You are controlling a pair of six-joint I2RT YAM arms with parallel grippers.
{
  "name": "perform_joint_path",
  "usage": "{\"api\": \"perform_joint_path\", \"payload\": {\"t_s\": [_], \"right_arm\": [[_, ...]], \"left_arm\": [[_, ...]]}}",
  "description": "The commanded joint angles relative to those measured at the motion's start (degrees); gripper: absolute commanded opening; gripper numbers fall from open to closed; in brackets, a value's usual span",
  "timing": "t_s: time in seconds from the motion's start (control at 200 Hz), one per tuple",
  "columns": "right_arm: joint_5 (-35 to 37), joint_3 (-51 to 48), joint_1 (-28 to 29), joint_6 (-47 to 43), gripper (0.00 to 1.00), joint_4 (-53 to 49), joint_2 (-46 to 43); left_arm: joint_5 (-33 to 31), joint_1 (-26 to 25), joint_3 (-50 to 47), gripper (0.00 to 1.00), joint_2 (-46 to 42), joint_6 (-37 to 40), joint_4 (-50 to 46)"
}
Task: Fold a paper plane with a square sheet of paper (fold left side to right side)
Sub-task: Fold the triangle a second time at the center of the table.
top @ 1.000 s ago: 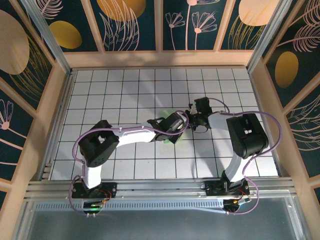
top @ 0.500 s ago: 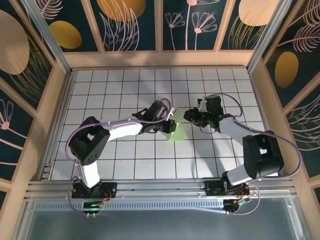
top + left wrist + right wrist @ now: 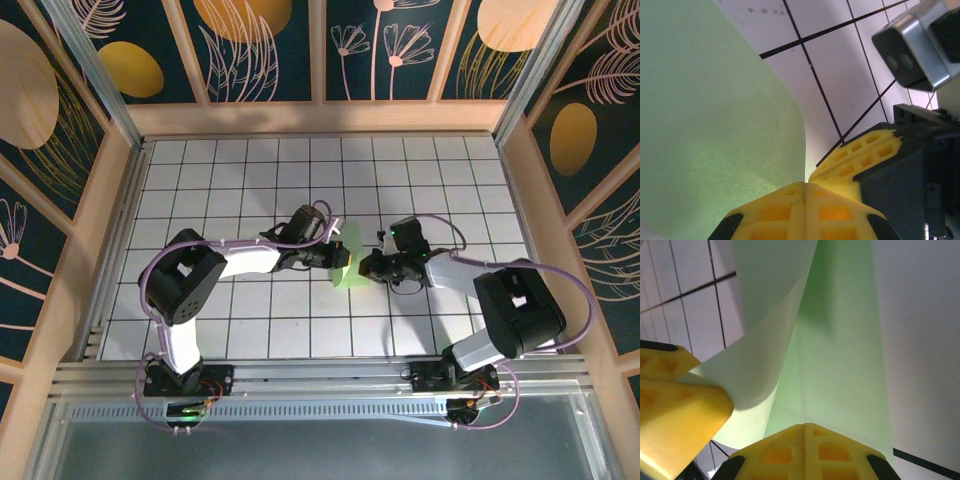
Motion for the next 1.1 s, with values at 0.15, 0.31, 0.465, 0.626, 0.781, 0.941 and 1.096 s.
{"api": "perform_joint_path", "payload": {"t_s": [0.15, 0.31, 0.465, 0.626, 0.781, 0.941, 1.096], "right_arm": [[2.1, 1.1, 1.4, 0.6, 0.00, 0.0, 4.7], [2.9, 1.3, 1.5, -0.3, 0.00, -2.0, 6.1], [4.6, 1.3, 1.6, -1.1, 0.00, -3.8, 6.2], [4.6, 1.4, 1.5, -1.3, 0.00, -3.9, 6.3], [4.6, 1.5, 1.5, -1.7, 0.00, -4.0, 6.4], [4.7, 1.5, 1.5, -1.8, 0.00, -4.3, 6.6], [4.7, 1.5, 1.5, -1.9, 0.00, -4.2, 6.8]], "left_arm": [[0.4, 0.6, -3.1, 0.00, 1.0, -1.6, 3.3], [0.0, 0.8, -3.8, 0.00, 1.0, -1.7, 3.7], [-1.0, 1.2, -3.9, 0.00, 0.6, -0.6, 2.3], [-1.7, 1.6, -3.9, 0.00, -0.1, 0.5, 1.4], [-2.4, 1.9, -4.1, 0.00, -0.9, 1.2, 0.6], [-3.9, 2.1, -4.1, 0.00, -1.3, 2.7, -1.4], [-4.9, 2.3, -4.3, 0.00, -1.7, 3.5, -2.3]]}}
